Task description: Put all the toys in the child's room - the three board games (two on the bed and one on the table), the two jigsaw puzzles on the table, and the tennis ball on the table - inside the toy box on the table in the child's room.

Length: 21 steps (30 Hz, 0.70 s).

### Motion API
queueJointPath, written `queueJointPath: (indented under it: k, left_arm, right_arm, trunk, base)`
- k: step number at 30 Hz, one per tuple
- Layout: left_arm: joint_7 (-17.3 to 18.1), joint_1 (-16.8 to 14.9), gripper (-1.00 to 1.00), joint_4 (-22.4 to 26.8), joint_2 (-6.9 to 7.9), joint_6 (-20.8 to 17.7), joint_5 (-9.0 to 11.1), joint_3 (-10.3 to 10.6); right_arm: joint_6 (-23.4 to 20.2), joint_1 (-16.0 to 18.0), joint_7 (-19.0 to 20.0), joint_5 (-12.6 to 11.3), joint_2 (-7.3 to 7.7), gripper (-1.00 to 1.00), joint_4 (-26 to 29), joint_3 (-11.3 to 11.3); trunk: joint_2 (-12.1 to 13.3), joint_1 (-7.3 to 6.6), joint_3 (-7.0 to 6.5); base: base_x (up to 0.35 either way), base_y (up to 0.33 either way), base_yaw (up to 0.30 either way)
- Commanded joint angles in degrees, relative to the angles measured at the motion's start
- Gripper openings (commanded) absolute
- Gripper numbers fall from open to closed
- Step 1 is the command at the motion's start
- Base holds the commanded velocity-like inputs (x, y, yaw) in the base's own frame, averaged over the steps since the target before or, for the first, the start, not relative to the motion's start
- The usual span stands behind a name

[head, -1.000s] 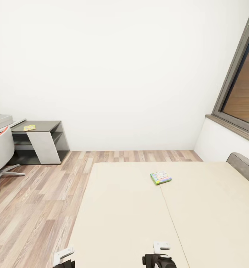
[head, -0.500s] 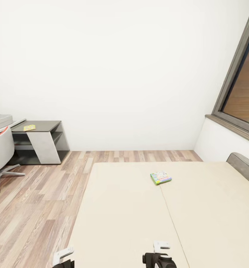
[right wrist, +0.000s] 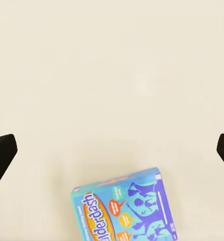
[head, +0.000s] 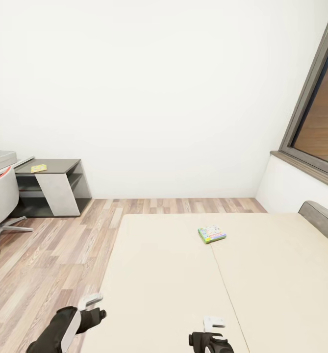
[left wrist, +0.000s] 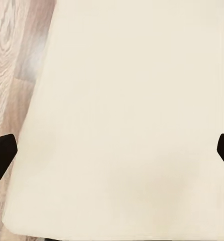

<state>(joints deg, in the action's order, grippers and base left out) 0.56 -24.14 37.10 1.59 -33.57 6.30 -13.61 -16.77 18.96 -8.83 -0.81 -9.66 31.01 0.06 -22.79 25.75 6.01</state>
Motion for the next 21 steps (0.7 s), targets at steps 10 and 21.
queueJointPath:
  k: [10,21]
  left_arm:
    - [3.7,-0.2,1.0,4.3,-0.11,-4.8,0.4,-0.1]
    - [4.2,-0.3,1.0,4.9,-0.11,-6.6,0.5,-0.1]
  right_arm:
    - [-1.7,0.4,-0.1,-0.1,-0.23,1.0,0.5,-0.1]
    - [-19.2,5.3,-0.3,-4.7,-0.34,1.0,5.9,-0.5]
  trunk:
    - [-0.1,0.04,0.13]
    - [-0.1,0.04,0.13]
  base:
    - [0.0,0.0,0.0]
    - [0.0,0.0,0.0]
